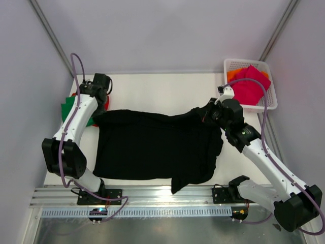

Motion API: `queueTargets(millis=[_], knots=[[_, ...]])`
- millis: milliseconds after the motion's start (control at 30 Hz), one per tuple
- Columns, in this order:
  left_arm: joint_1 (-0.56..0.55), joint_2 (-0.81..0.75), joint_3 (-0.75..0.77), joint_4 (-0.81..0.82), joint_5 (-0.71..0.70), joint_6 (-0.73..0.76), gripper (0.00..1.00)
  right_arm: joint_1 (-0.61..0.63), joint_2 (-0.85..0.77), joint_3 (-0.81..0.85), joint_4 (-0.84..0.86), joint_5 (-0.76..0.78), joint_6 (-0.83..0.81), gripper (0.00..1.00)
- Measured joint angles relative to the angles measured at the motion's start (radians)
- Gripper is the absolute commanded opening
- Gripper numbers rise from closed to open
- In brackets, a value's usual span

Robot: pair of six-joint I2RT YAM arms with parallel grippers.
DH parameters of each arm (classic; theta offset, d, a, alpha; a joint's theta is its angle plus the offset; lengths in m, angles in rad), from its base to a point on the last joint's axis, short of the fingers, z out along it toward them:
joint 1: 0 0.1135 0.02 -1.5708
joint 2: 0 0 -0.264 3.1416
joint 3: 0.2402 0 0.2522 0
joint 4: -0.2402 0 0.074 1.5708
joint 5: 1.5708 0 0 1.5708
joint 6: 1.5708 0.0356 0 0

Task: Fold and stack the t-shirts
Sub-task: Fold the flattened tshirt in 1/3 of the way

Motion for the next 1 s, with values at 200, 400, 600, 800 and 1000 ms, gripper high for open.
queueTargets(millis=[200, 400, 600, 800, 1000], knots=[[0.000, 0.000, 0.000, -0.023, -0.085, 0.001, 0.00, 0.000, -0.002, 0.000, -0.024, 0.056, -0.004, 0.03], [0.000, 0.001, 0.000, -0.045, -0.145, 0.005, 0.00, 0.000, -0.014, 0.000, -0.045, 0.093, -0.003, 0.03], [0.004, 0.003, 0.000, -0.059, -0.180, 0.005, 0.00, 0.000, -0.014, 0.000, -0.072, 0.175, -0.002, 0.03], [0.016, 0.003, -0.002, -0.068, -0.192, 0.004, 0.00, 0.002, -0.012, 0.000, -0.131, 0.277, 0.006, 0.03], [0.016, 0.003, -0.024, -0.074, -0.175, -0.010, 0.00, 0.004, -0.013, -0.004, -0.149, 0.295, 0.034, 0.03]])
